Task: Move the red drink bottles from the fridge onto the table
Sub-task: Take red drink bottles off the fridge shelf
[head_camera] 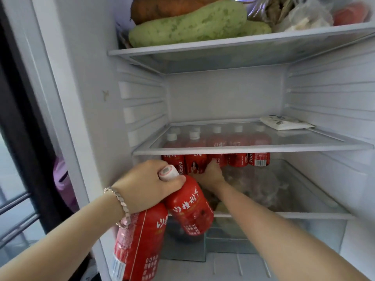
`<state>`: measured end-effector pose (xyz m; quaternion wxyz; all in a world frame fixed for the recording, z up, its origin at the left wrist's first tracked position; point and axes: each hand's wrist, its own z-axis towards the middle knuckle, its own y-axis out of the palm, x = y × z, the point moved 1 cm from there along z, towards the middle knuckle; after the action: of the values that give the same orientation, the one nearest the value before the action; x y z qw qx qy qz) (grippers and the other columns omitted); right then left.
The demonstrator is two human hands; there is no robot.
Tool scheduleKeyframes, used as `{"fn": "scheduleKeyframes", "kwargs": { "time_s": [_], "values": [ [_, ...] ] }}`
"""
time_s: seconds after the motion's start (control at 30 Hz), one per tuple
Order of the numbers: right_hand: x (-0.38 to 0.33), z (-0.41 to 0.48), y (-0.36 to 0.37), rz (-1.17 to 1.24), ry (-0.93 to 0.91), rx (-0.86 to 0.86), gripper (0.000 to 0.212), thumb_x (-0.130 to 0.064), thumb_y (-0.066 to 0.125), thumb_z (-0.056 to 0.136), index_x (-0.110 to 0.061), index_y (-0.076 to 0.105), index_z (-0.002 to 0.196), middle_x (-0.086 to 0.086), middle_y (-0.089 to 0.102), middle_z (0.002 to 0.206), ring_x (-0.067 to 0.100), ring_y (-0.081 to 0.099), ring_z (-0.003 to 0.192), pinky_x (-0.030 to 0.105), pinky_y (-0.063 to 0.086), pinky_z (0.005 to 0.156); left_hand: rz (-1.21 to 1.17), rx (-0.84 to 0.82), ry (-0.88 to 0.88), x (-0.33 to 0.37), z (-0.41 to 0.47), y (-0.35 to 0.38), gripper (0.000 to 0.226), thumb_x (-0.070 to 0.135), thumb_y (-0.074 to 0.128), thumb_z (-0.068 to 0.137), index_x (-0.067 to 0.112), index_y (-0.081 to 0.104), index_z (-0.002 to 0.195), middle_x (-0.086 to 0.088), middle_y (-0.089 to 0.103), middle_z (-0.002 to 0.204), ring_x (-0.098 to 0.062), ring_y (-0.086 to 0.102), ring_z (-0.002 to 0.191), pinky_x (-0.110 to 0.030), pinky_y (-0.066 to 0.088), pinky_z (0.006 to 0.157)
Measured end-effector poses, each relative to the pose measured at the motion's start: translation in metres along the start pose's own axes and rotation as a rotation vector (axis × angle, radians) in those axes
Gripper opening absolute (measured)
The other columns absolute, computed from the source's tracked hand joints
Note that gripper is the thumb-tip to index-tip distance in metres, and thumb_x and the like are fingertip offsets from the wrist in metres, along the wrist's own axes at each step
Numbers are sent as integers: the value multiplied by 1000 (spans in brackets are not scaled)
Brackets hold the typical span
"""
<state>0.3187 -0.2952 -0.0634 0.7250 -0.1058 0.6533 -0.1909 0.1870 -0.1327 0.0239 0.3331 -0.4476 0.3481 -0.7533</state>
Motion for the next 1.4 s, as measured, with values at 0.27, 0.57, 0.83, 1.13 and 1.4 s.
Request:
{"fn": "scheduleKeyframes", "kwargs": {
  "time_s": [0.27,0.57,0.83,1.13,1.4],
  "values": [
    [-9,15,13,-73,38,143,80,-33,85,61,-11,38,121,10,55,126,28,53,118,43,44,99,44,49,-14,-5,-11,0,43,68,45,62,26,53,65,12,61,63,-2,58,60,-15,36,52],
    [8,-88,-54,-159,27,151,83,-41,87,46,-25,35,108,-6,56,102,18,58,95,35,49,83,118,67,63,-1,-10,2,51,72,43,60,23,55,67,9,63,65,-6,60,61,-20,43,55],
    [6,-114,-77,-220,54,141,83,-39,87,48,-27,31,108,-9,54,97,16,57,93,33,49,82,106,16,84,8,-6,10,51,74,41,61,27,56,72,11,65,71,-5,61,66,-25,53,64],
    [-15,-94,-74,80,-262,258,41,-43,77,67,-41,53,101,-26,62,90,-14,58,80,3,40,64,96,15,96,12,-5,12,52,74,40,59,25,54,69,9,64,68,-5,61,65,-25,52,65],
    [-11,-80,-68,209,-205,375,27,-36,77,65,-32,62,87,-16,67,82,-6,61,75,12,42,64,90,7,98,12,-9,13,53,74,40,59,26,55,72,9,65,71,-7,62,68,-30,54,70]
  ]
}}
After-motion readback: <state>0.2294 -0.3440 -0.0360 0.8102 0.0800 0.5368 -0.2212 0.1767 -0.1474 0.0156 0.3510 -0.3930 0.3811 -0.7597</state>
